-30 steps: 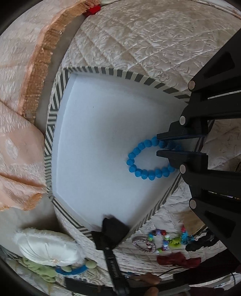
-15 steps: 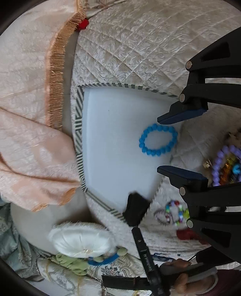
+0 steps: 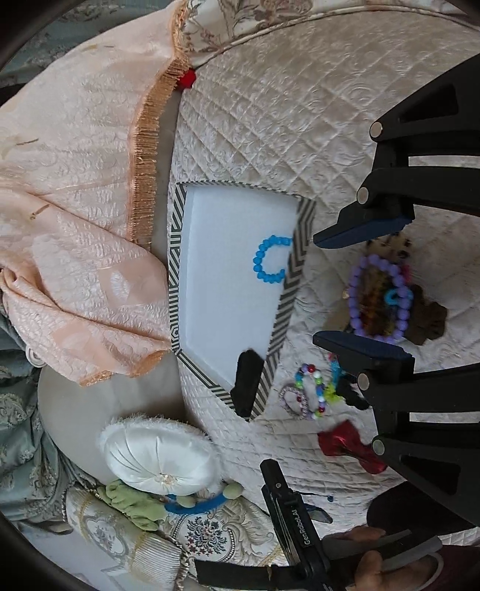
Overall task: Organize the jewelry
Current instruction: 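Withdraw both tools from the tray back over the jewelry pile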
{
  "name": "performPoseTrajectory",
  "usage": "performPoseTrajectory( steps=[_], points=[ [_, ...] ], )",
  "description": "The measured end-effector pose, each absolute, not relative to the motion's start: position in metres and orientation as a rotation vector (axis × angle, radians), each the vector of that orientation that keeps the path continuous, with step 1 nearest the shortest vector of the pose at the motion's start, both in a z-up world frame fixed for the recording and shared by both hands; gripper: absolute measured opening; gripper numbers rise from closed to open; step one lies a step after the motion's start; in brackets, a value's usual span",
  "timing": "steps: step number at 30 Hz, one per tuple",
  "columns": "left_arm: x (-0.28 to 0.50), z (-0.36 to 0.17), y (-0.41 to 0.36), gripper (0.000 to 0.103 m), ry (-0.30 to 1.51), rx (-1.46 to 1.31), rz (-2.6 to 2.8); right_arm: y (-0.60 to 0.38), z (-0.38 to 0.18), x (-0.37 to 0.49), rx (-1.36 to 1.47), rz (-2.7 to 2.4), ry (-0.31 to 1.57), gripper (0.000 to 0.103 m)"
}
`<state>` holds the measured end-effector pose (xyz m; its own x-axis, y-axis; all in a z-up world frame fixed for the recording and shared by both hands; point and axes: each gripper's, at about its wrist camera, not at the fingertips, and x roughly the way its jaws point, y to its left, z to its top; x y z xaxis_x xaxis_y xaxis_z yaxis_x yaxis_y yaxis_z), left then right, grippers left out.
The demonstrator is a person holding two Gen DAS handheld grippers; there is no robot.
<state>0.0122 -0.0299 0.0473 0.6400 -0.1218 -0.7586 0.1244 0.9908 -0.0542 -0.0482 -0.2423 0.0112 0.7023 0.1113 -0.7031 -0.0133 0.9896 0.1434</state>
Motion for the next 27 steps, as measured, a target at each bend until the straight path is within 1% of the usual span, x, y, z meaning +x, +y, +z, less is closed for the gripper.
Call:
performPoseTrajectory(
  steps=[15, 27],
  points=[
    [-0.036, 0.055, -0.023, 0.066, 0.822, -0.019, -0.131, -0.221, 0.013, -0.079, 0.128, 0.075, 0.792, 0.047],
    [-0.042, 0.048, -0.018, 0.066, 0.839, -0.014, -0.124, -0.220, 0.009, -0.083, 0.113, 0.074, 0.815, 0.047]
  ],
)
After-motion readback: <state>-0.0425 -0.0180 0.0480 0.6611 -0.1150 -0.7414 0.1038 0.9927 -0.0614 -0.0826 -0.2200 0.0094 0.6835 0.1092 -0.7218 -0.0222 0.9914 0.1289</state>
